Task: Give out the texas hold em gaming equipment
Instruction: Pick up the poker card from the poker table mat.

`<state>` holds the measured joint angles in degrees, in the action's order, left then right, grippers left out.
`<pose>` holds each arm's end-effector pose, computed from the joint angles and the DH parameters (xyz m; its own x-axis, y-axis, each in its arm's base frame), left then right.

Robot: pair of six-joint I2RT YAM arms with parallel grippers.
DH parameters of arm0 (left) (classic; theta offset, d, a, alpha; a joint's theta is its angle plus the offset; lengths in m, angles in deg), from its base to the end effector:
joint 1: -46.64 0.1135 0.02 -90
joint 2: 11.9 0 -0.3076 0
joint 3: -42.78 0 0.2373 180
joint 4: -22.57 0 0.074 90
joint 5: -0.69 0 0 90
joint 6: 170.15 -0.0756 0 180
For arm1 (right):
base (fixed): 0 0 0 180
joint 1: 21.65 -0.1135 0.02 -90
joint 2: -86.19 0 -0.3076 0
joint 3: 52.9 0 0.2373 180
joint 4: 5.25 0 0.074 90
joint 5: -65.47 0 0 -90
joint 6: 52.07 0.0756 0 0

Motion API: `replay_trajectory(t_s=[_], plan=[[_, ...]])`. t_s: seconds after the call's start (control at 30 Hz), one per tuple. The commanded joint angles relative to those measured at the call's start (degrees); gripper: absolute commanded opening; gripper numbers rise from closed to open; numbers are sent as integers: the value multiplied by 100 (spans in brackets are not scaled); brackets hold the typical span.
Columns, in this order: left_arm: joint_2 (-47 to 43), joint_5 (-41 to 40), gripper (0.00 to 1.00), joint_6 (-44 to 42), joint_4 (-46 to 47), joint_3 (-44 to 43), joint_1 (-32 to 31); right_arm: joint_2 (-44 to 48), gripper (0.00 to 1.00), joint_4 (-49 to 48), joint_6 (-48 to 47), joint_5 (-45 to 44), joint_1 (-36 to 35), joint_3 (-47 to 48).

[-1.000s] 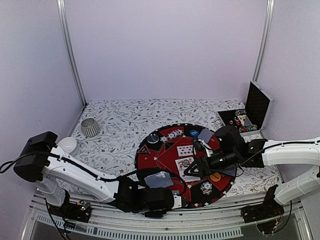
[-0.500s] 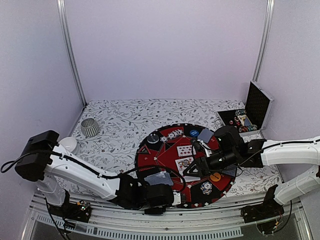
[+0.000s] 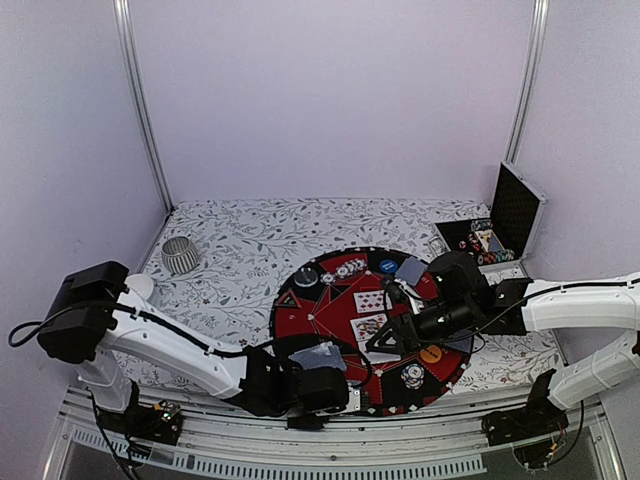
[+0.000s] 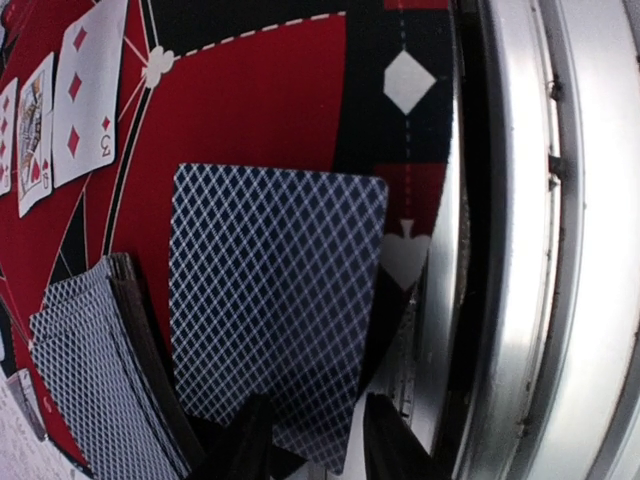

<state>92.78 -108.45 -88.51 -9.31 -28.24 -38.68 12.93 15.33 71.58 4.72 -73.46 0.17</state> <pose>0.0537 -0.3525 0.1472 0.0618 0.9285 -0.3663 0.9314 0.0782 0.3555 0.1318 0.2273 0.2348 -0.8429 -0.2895 -0.4536 -0.5376 0.4913 0.6853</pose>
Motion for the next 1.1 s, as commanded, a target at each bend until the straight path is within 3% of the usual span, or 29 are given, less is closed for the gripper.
replay_trajectory(t_s=[0.0, 0.07, 0.2, 0.6, 0.73, 0.9, 1.03, 1.07], plan=[[-22, 39, 28, -14, -96, -66, 121, 43, 51, -17, -43, 48, -40, 139], [-44, 62, 17, -9, -120, -66, 125, -5, 51, -22, -51, 70, -46, 129], [-150, 287, 13, -48, -112, -25, 59, -167, 50, -71, 57, 77, -62, 69], [-144, 163, 11, -134, -35, 29, -111, -1354, 47, -565, 547, 559, -516, -22], [-255, 135, 19, -96, -2, 90, -200, -1509, 46, -979, 856, 773, -582, -299], [-265, 123, 20, -53, 87, 162, -231, -1758, 46, -1161, 1042, 807, -675, -282], [-269, 24, 1, 20, 44, 160, -238, -1887, 46, -1174, 1047, 826, -700, -217], [-291, 32, 0, 34, 44, 174, -240, -1892, 46, -1166, 1041, 821, -706, -220]])
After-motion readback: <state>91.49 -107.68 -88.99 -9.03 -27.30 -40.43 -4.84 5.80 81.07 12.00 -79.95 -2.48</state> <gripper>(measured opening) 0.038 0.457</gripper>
